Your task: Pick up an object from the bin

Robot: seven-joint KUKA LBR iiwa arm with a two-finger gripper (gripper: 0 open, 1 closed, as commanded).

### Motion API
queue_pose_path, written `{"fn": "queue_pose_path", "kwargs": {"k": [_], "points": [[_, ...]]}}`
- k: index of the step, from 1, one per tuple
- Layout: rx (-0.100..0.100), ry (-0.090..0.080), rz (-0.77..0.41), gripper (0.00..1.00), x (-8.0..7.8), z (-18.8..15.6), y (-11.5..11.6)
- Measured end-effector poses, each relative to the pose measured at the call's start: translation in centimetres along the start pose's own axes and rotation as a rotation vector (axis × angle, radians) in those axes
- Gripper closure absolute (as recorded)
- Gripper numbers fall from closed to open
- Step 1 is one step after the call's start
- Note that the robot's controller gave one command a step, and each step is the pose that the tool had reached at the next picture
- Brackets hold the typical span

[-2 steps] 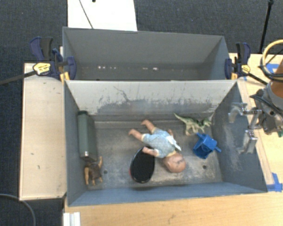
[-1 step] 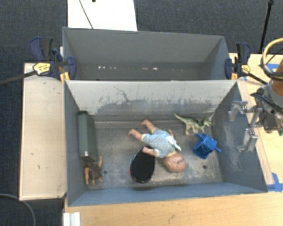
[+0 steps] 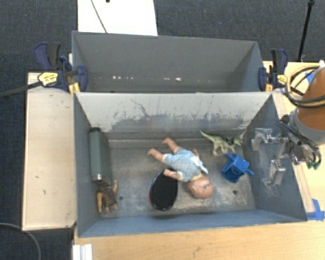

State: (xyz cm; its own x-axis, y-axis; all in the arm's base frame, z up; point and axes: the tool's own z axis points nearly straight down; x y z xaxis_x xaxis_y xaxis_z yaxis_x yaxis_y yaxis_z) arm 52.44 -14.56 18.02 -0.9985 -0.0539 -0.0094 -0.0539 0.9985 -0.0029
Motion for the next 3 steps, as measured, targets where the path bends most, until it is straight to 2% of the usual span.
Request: {"fn": "queue_pose_path", "kwargs": {"k": [1, 2, 3], "points": [[-0.001, 0.0, -0.076, 0.0, -3.3, 6.7, 0.9], [-0.005, 0.009, -0.086, 0.0, -4.0, 11.2, -0.5], [-0.003, 0.006, -0.002, 0.0, -2.5, 10.9, -0.2]]}}
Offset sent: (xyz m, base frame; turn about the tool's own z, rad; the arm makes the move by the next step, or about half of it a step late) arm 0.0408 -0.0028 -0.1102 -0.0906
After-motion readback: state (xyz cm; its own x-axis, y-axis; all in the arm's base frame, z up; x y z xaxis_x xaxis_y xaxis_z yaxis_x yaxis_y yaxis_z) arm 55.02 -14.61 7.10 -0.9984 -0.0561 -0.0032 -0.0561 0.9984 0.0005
